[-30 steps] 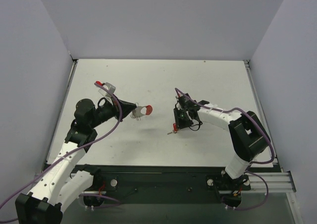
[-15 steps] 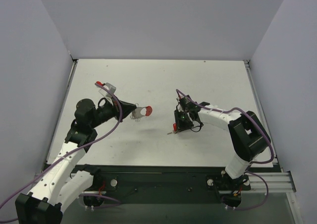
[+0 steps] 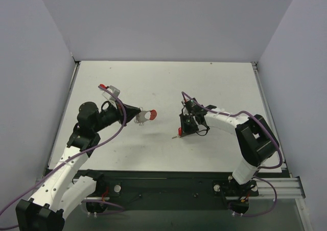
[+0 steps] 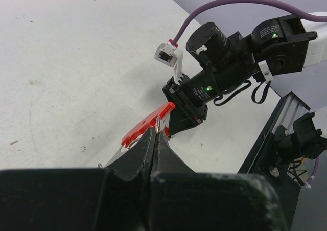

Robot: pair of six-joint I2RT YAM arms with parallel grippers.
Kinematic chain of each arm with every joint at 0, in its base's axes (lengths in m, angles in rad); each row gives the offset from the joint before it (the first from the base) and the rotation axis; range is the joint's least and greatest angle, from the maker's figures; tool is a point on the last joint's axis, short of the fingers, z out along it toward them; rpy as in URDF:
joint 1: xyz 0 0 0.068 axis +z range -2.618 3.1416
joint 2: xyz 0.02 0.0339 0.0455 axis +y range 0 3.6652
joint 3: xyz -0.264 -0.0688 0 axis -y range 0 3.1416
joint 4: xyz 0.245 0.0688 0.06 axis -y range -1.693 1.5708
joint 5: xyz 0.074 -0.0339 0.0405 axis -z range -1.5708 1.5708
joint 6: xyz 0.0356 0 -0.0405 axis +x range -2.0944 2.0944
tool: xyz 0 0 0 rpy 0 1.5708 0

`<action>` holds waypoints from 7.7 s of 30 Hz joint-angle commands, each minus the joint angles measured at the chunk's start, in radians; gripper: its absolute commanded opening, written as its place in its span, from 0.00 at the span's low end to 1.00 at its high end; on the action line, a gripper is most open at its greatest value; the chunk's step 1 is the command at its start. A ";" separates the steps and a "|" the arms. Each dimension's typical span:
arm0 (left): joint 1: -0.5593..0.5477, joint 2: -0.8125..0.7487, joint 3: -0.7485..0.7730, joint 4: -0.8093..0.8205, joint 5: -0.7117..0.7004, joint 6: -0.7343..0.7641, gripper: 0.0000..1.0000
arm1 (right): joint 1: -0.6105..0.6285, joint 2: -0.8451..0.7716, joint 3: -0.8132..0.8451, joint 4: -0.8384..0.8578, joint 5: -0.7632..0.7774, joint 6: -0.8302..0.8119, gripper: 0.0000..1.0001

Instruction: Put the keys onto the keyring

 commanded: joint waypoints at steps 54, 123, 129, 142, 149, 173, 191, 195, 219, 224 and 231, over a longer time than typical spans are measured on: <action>0.005 -0.049 0.051 -0.001 0.046 0.042 0.00 | 0.075 -0.241 -0.012 0.083 0.021 -0.220 0.00; -0.032 -0.005 0.175 -0.145 0.296 0.258 0.00 | 0.027 -0.499 0.132 -0.068 0.205 -0.135 0.00; -0.032 0.001 0.175 -0.133 0.294 0.250 0.00 | 0.021 -0.456 0.066 -0.060 0.094 -0.165 0.00; -0.032 -0.006 0.177 -0.159 0.284 0.264 0.00 | 0.069 -0.333 -0.043 -0.037 -0.026 -0.199 0.59; -0.032 -0.005 0.175 -0.157 0.288 0.263 0.00 | 0.070 -0.332 -0.038 -0.019 0.024 -0.170 0.64; -0.032 -0.008 0.174 -0.174 0.285 0.270 0.00 | 0.121 -0.076 -0.006 0.033 0.041 -0.244 0.47; -0.032 -0.006 0.177 -0.187 0.284 0.275 0.00 | 0.144 -0.007 0.035 0.021 0.097 -0.213 0.00; -0.032 -0.008 0.180 -0.185 0.281 0.275 0.00 | 0.144 -0.074 0.035 0.021 0.089 -0.202 0.00; -0.061 -0.011 0.207 -0.216 0.241 0.276 0.00 | 0.106 -0.085 0.032 -0.031 0.009 -0.207 0.00; -0.066 -0.012 0.210 -0.225 0.233 0.283 0.00 | 0.115 -0.040 0.020 -0.019 -0.008 -0.195 0.00; -0.067 0.001 0.207 -0.217 0.239 0.284 0.00 | 0.116 -0.135 -0.001 -0.003 0.037 -0.185 0.45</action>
